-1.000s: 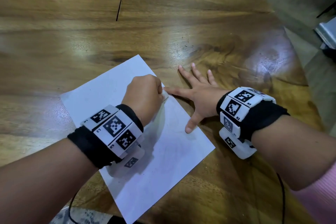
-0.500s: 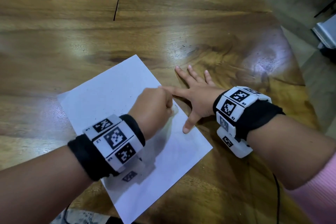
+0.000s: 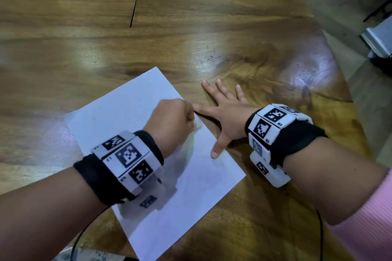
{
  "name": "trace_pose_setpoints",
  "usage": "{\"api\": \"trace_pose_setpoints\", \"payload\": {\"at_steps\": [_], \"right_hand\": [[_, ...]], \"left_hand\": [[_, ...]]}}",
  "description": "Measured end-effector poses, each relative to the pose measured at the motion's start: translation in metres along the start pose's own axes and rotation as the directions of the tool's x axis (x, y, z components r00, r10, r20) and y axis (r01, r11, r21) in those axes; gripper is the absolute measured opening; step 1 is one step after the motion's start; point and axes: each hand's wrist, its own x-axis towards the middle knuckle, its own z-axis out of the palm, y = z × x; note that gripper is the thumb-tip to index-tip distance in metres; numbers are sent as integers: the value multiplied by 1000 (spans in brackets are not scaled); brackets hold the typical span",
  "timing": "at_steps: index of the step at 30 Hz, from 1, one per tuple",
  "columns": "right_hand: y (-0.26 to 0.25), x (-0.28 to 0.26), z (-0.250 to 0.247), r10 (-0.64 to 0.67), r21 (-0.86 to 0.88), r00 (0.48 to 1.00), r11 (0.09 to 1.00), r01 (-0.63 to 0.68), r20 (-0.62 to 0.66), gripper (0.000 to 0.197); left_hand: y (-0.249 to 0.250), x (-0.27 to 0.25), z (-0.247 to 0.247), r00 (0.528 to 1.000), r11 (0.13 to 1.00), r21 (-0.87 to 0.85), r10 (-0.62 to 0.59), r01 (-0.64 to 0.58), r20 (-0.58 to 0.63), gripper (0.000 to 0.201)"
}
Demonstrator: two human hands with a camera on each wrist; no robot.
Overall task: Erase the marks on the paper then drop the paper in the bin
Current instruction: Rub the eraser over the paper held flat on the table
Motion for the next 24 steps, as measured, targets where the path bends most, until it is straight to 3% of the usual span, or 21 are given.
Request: {"api": "trace_pose_setpoints", "payload": {"at_steps": [3,9,12,14,16,18,20,24], "right_hand": [[-1,0,0,8,-16,1000,1000,-8,-7,130],[-1,0,0,-1,21,1000,1000,1,-1,128],[0,-1,0,8,-11,1000,1000,-8,-3,129],[0,0,0,7,-12,1000,1000,-7,-1,129],[0,1,1,-1,0,1000,1000,1,-3,128],[1,2,1,-1,4,1000,1000,1,-1,128],[1,3,1,4,8,1000,1000,-4,-2,128],[1,1,0,3,4,1000,1000,-3,-3,129]], "left_hand": [[-4,11,-6,997,1000,-9,-21,21,-75,9],[4,-3,-4,989,992,73,91,-100,119,7],[-6,14,-13,995,988,122,100,-97,-20,9],[-9,14,-14,991,983,133,131,-125,-35,8],[-11,3,-10,978,968,144,193,-203,83,7],[-12,-12,-6,935,941,154,260,-301,240,7],[-17,-14,-8,916,932,159,271,-327,297,5],[-18,11,-21,976,968,121,216,-218,28,6]]}}
